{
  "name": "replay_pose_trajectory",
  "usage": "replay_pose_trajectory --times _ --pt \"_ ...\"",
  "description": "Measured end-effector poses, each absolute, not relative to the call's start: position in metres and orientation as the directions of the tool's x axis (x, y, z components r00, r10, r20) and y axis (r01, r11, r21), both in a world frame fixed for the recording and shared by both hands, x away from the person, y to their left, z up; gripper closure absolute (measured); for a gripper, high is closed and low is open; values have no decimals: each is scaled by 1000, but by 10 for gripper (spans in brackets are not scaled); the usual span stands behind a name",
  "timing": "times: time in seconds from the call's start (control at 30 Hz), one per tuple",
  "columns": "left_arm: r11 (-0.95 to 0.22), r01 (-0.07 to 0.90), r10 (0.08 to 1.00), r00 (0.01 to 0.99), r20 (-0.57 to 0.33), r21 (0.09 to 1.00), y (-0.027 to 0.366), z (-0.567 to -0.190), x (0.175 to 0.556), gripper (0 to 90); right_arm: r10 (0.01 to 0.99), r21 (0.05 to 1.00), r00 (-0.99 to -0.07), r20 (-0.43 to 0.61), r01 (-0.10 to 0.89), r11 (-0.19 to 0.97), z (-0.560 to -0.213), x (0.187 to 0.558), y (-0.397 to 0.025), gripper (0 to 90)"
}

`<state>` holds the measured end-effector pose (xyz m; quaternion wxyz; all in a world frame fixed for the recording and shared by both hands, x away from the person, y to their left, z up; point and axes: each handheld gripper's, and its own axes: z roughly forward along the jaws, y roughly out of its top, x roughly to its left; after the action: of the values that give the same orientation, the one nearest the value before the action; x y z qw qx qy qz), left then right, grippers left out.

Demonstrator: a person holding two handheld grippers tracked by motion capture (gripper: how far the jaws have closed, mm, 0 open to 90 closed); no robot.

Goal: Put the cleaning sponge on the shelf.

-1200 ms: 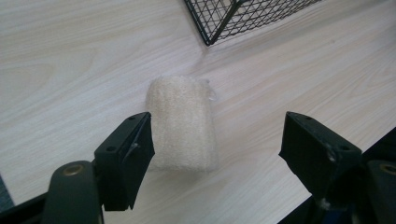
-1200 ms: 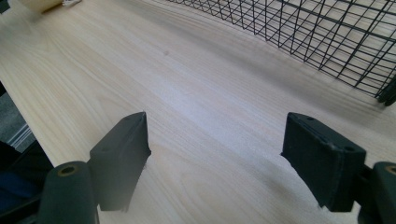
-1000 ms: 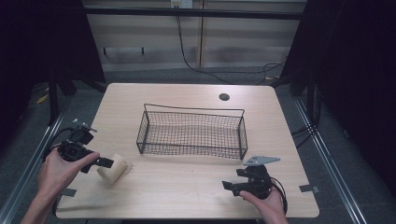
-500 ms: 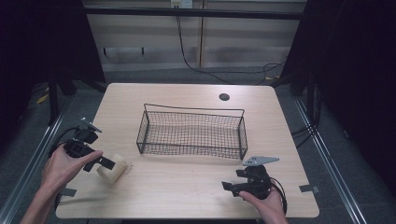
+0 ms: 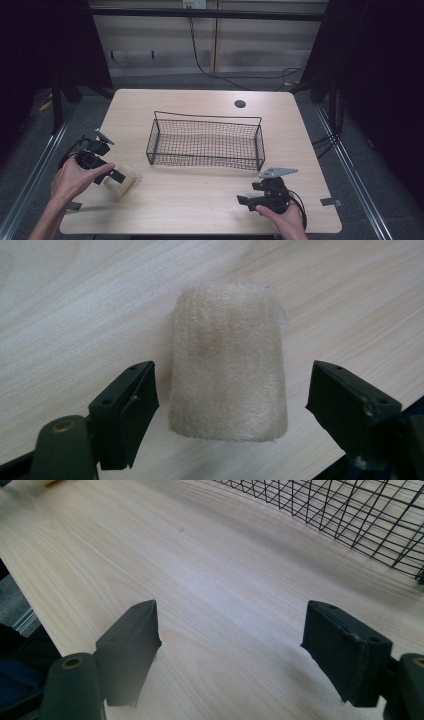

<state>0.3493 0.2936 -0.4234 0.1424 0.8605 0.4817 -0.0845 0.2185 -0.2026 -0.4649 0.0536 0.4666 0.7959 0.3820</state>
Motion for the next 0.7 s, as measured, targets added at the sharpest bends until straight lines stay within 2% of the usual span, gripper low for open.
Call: replay_pose_trajectory --times 0.7 --pt "-505 860 815 505 -284 78 281 -459 355 205 782 651 -557 280 708 272 -466 219 -202 221"
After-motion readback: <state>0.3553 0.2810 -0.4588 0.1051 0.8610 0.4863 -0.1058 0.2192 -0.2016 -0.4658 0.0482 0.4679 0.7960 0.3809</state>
